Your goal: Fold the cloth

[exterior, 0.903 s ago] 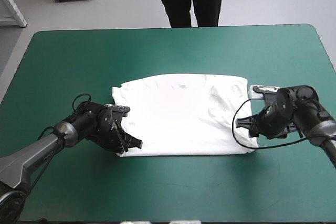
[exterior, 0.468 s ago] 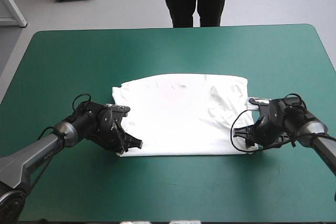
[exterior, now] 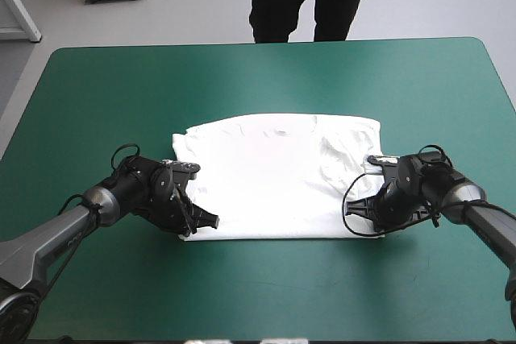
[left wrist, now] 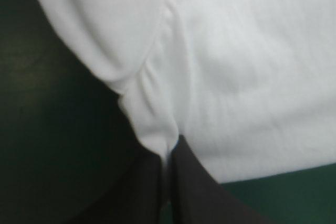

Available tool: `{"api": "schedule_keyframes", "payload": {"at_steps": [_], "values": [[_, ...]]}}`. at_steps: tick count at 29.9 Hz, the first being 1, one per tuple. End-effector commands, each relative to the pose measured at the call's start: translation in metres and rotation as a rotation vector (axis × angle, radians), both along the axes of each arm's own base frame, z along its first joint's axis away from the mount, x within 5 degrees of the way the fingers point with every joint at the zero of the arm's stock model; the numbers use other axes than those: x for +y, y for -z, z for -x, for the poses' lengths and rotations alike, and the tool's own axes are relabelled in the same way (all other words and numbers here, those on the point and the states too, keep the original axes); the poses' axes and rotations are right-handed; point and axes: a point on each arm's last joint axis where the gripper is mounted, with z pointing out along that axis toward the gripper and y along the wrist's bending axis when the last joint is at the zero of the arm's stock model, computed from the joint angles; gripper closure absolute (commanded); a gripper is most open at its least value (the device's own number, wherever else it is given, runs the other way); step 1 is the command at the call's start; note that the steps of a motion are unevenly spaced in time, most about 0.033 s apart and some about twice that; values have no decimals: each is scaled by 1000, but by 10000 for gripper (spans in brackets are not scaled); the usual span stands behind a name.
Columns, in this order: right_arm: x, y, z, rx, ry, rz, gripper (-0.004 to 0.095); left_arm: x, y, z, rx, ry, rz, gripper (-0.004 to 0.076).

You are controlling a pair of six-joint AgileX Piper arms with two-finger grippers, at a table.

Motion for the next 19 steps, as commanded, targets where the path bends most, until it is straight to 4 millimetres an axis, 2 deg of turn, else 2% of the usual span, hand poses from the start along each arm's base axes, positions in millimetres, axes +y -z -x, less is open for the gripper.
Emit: {"api": "schedule_keyframes", "payload": {"at_steps": [1,5,14,17,19], "values": [[2,0,2,6,0,-4,925,-9,-4,-2,-13,-11,53,734],[0,-21,1,-51,8,7,925,-8,-20,-10,-31,29,2,734],[-3,-116,-16,-339,-5,13,925,-11,-95,-44,-255,82,-69,734],[-3,-140,-25,-435,3,4,925,-11,-115,-53,-342,87,-78,734],[-6,-148,-33,-469,21,-2,925,-11,-125,-58,-400,88,-81,734]]}}
